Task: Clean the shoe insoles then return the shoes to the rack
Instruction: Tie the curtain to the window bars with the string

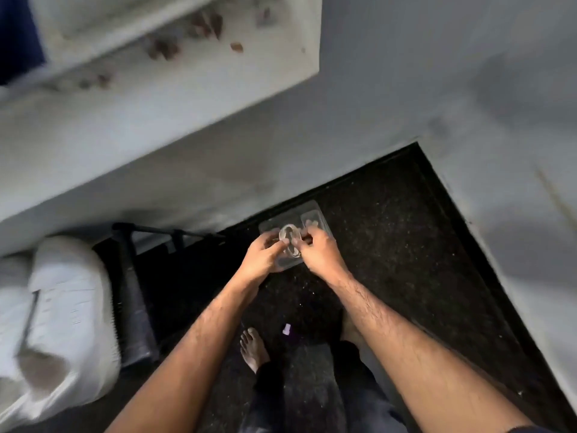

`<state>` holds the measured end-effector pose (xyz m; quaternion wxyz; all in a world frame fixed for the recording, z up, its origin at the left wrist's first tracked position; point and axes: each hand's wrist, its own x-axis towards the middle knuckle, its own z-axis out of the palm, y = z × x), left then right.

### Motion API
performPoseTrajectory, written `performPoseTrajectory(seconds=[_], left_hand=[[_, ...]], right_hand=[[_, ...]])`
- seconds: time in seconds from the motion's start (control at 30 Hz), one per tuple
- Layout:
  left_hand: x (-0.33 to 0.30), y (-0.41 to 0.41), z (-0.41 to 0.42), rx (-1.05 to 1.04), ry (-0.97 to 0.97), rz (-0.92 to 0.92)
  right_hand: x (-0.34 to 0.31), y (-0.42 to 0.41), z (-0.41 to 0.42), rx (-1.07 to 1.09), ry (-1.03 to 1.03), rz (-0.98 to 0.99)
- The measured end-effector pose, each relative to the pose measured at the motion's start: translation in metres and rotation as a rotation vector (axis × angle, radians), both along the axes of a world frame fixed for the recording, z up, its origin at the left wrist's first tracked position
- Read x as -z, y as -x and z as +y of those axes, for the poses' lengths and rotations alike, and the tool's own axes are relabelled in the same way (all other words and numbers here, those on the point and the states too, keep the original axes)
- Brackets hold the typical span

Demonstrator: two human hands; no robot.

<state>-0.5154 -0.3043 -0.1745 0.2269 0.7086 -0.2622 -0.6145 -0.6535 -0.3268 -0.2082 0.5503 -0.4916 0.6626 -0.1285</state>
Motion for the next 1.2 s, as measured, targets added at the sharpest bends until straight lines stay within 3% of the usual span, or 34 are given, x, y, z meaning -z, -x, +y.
performPoseTrajectory(seconds=[0.3,0.53,0.77,1.2], left_hand=[[0.284,-0.013,-0.002,0.011,-0.040,-0.154],[0.411,-0.043,-0.010,0.033,0.072,-0.281],[0.450,-0.045,-0.021,-0.152,0.040,-0.157],[0.436,-0.055,-0.017,-0.089,0.097,-0.161]], right_hand=[[0.277,-0.030,0.002,0.013,-0.035,0.037],[0.406,-0.074,-0.002,0.219,-0.038,0.030],[0.452,-0.101,-0.021,0.369,0.001,0.108],[0.440,-0.096,-0.020,0.241,-0.019,0.142]])
